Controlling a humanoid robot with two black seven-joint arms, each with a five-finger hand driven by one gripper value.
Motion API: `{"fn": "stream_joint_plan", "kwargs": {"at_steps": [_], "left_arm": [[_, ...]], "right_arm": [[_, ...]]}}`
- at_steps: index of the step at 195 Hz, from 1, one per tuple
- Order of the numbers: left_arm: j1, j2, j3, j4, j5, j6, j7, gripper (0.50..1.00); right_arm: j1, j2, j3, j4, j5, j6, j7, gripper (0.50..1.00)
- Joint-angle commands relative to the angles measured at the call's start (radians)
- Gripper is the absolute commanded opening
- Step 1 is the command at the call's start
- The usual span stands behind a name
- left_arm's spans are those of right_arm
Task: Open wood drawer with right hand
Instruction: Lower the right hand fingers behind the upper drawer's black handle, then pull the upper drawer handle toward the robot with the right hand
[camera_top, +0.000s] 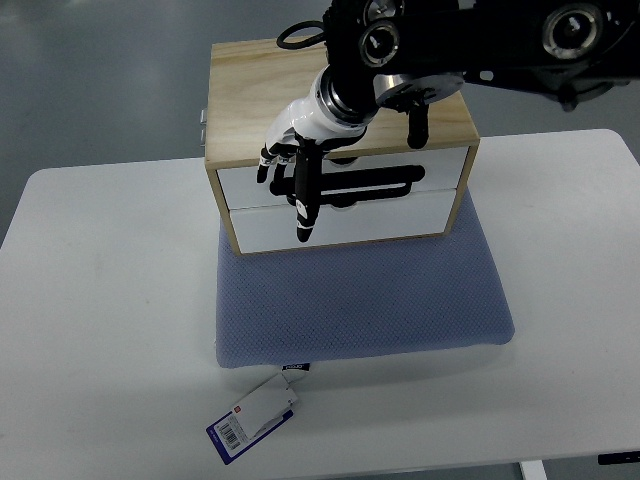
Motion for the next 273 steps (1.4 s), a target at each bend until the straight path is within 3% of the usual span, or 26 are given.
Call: {"fn": "stream_joint_plan", "kwargs": {"at_steps": [1,199,273], "left_arm": [[0.0,0.0,0.001,0.001,0.0,0.0,0.0,1.0],[0.0,0.0,-0.002,0.004,0.0,0.001,0.0,1.0],[0.0,0.0,-0.002,0.004,0.0,0.001,0.0,1.0]], "right_arm": [[-0.034,-0.003,-0.021,-0.003,-0.042,-0.004,0.0,0.942],[-0.121,-0.056,-0.075,-0.012,-0.128,-0.005,0.0,0.944],[-0.14,-0.079,-0.075,-0.009,-0.123,0.028,0.0,0.944]]}}
